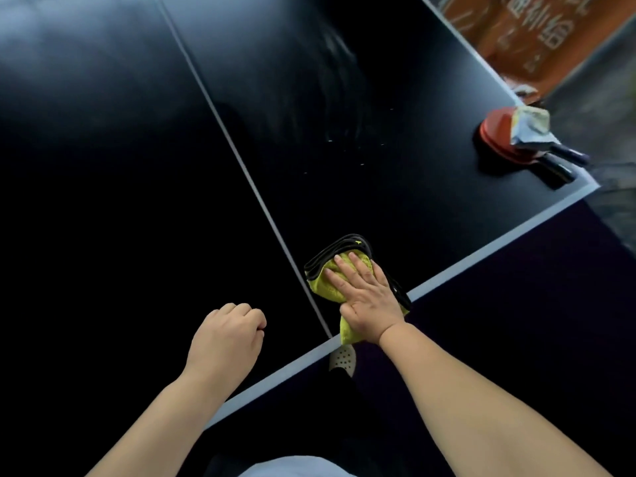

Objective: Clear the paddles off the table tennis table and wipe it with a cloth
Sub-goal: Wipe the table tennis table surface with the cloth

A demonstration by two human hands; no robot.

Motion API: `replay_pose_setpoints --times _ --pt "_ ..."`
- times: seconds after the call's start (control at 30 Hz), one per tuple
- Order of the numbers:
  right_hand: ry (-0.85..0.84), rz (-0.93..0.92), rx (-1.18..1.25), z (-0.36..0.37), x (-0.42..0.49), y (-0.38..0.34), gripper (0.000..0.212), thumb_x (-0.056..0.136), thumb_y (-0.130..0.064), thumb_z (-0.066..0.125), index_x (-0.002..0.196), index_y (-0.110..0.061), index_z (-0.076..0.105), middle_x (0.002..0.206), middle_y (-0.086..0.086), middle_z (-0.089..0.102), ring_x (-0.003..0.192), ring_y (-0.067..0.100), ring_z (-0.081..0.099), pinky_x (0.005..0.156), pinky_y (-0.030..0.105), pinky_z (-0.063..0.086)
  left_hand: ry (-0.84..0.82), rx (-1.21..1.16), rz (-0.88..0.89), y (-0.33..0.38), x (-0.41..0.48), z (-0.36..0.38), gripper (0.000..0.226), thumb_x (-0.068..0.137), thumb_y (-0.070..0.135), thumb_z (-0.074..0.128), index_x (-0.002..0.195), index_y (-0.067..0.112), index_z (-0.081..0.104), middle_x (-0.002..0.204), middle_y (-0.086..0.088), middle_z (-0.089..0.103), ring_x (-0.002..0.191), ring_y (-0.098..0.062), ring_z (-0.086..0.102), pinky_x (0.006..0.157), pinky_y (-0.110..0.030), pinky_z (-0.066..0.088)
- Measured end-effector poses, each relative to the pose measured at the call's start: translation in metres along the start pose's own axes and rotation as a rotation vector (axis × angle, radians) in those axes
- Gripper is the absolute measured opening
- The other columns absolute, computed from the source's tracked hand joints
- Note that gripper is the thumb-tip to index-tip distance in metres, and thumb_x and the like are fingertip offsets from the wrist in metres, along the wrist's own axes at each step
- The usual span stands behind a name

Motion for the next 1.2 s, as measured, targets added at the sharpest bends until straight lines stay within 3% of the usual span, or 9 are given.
replay_pose_setpoints --times 0.1,0.2,0.3,0.57,0.7,0.87,0.97,1.13,1.2 --pt "-0.008 0.084 0.024 -0.017 0.006 0.079 0.077 0.076 -0.043 0.009 0.152 -0.040 -0.003 0.152 -0.019 -0.023 0.139 0.002 -0.029 0.114 0.032 -0.024 -0.021 -0.004 0.022 0.045 0.044 0.017 0.022 0.058 0.012 0.084 0.070 0.021 0.067 0.064 0.011 0.058 0.058 -0.012 0.057 0.054 -0.025 0.047" --pt "-0.031 0.156 0.051 -0.030 0.011 0.152 0.074 0.082 -0.040 0.022 0.151 -0.043 -0.005 0.150 -0.021 -0.025 0.136 -0.001 -0.032 0.110 0.028 -0.027 -0.012 -0.034 0.047 0.088 0.080 0.027 0.021 0.060 0.011 0.083 0.072 0.020 0.068 0.065 0.009 0.059 0.059 -0.015 0.058 0.053 -0.027 0.049" --pt "-0.030 0.243 0.086 -0.042 0.014 0.215 0.075 0.082 -0.039 0.026 0.152 -0.044 -0.002 0.153 -0.021 -0.023 0.138 -0.001 -0.029 0.114 0.031 -0.020 0.012 -0.046 0.092 0.123 0.106 0.032 0.006 0.068 0.015 0.068 0.072 0.019 0.068 0.066 0.010 0.058 0.059 -0.014 0.057 0.053 -0.026 0.048" --pt "-0.026 0.531 0.111 -0.064 0.016 0.352 0.070 0.094 -0.033 0.033 0.154 -0.039 -0.003 0.162 -0.010 -0.015 0.148 0.013 -0.017 0.119 0.040 -0.007 -0.023 0.031 0.141 0.152 0.144 0.051 0.031 0.075 0.030 0.037 0.070 0.024 0.067 0.065 0.013 0.057 0.058 -0.012 0.057 0.053 -0.023 0.047" --pt "0.024 0.707 0.173 -0.070 0.016 0.393 0.068 0.097 -0.036 0.037 0.154 -0.039 0.002 0.163 -0.009 -0.011 0.149 0.015 -0.013 0.120 0.043 -0.003 -0.060 0.033 0.121 0.146 0.151 0.062 0.032 0.075 0.030 0.036 0.070 0.023 0.067 0.065 0.013 0.057 0.059 -0.013 0.058 0.055 -0.026 0.049" --pt "0.074 0.850 0.236 -0.068 0.021 0.386 0.065 0.098 -0.035 0.035 0.156 -0.038 0.005 0.164 -0.005 -0.009 0.150 0.019 -0.011 0.120 0.047 -0.002 -0.074 0.004 0.100 0.130 0.153 0.067 0.030 0.075 0.029 0.038 0.070 0.023 0.067 0.066 0.012 0.058 0.061 -0.014 0.058 0.056 -0.026 0.048" --pt "0.046 0.881 0.210 -0.062 0.023 0.351 0.065 0.099 -0.038 0.032 0.156 -0.036 -0.001 0.164 -0.001 -0.012 0.149 0.024 -0.014 0.119 0.050 -0.002 -0.062 -0.023 0.069 0.116 0.153 0.061 0.016 0.071 0.023 0.052 0.071 0.021 0.068 0.067 0.011 0.060 0.061 -0.015 0.059 0.056 -0.027 0.049" --pt "-0.016 0.731 0.118 -0.052 0.041 0.238 0.069 0.097 -0.042 0.029 0.154 -0.034 -0.010 0.162 0.003 -0.019 0.148 0.030 -0.019 0.116 0.056 -0.003 -0.022 -0.043 -0.032 0.075 0.141 0.044 0.006 0.071 0.011 0.066 0.074 0.016 0.070 0.067 0.007 0.062 0.062 -0.018 0.060 0.057 -0.031 0.050" --pt "-0.040 0.651 0.119 -0.048 0.051 0.193 0.070 0.097 -0.042 0.028 0.153 -0.033 -0.014 0.161 0.004 -0.024 0.146 0.031 -0.023 0.116 0.057 -0.006 -0.042 -0.032 -0.087 0.055 0.134 0.041 0.017 0.065 0.004 0.079 0.074 0.014 0.070 0.067 0.005 0.063 0.062 -0.021 0.061 0.058 -0.033 0.051"
Point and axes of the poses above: each hand's wrist, its own x-axis towards the middle knuckle, its own z-axis out of the palm, y = z × x, the point moved 8 cm from there along x, towards the middle knuckle
